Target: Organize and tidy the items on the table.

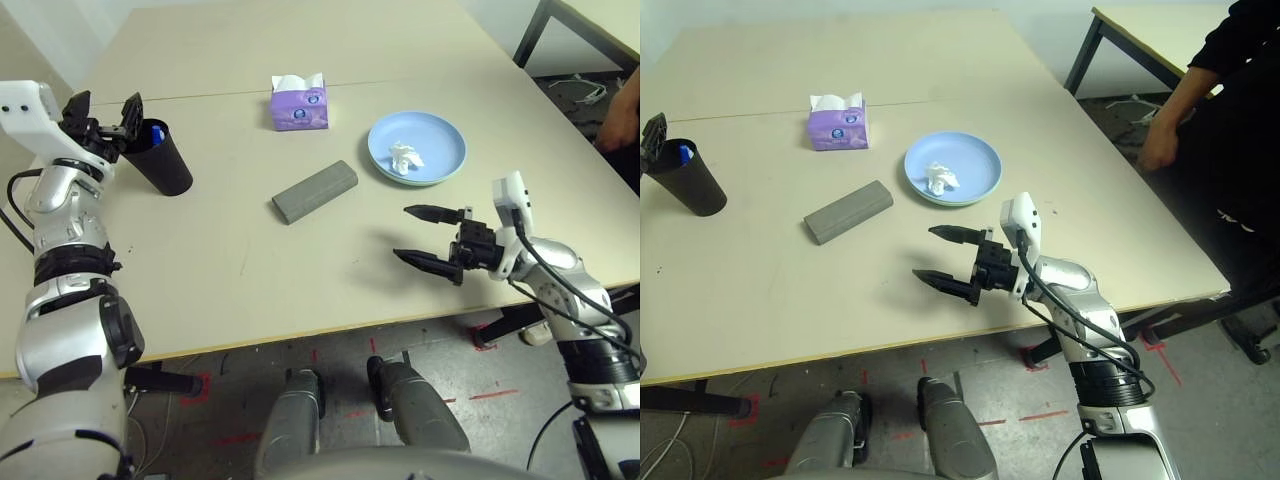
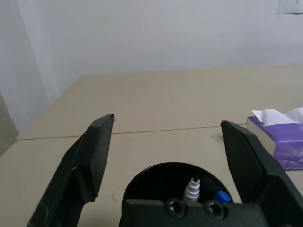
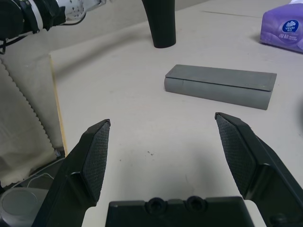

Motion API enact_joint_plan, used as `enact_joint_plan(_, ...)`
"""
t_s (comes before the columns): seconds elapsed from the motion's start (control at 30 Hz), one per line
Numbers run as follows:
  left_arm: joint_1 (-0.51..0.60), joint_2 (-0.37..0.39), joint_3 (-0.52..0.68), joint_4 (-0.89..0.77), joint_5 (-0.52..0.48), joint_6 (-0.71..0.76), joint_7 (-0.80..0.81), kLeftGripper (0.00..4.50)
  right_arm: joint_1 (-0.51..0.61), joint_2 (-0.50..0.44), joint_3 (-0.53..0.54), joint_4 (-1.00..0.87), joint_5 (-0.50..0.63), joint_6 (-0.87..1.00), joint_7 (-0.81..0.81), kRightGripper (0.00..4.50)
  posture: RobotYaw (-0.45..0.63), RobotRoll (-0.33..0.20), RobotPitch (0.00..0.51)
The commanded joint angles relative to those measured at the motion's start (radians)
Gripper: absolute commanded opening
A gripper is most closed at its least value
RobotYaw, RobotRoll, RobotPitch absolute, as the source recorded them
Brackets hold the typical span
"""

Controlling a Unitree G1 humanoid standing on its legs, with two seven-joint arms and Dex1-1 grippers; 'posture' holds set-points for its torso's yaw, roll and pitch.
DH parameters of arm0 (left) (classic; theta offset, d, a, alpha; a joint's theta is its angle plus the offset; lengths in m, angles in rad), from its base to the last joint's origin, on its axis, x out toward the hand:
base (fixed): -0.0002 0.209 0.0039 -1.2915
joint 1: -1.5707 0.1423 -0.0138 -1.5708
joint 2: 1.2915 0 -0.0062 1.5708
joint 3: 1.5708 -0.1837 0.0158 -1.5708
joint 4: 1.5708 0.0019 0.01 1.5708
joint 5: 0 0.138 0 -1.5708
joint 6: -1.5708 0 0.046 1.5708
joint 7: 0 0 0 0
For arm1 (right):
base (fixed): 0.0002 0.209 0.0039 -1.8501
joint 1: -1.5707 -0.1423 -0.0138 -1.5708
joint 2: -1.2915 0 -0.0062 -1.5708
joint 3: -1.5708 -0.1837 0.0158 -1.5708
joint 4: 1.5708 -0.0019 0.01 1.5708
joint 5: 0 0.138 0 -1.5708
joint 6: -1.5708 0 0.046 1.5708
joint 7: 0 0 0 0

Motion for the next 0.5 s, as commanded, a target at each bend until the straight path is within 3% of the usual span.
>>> enact_joint_plan(0.03, 0.027, 0.019, 0.021, -0.058, -0.027, 0.019, -0.019, 4.46, -0.016, 0.019, -0.039, -0.001, 0.031, 0.02, -0.055, 4.5, -0.14, 0.0, 0.181)
enact_joint_plan(0.13, 0.054, 0.029, 0.055, -0.134, -0.081, 0.064, -0.039, 4.46, -0.085, 0.036, -0.153, 0.038, 0.079, 0.043, -0.184, 4.5, -0.15, 0.0, 0.184)
enact_joint_plan(0.2, 0.136, 0.055, 0.089, -0.226, -0.114, 0.109, -0.061, 4.46, -0.148, 0.002, -0.267, 0.134, 0.073, 0.009, -0.287, 4.5, -0.15, 0.0, 0.186)
enact_joint_plan(0.33, 0.386, 0.046, 0.172, -0.462, -0.212, 0.221, -0.108, 4.46, -0.157, -0.065, -0.383, 0.308, -0.01, -0.117, -0.419, 4.5, -0.15, 0.0, 0.193)
enact_joint_plan(0.5, 0.72, -0.059, 0.212, -0.783, -0.268, 0.316, -0.085, 4.46, -0.082, -0.095, -0.434, 0.439, -0.071, -0.302, -0.432, 4.5, -0.12, 0.0, 0.202)
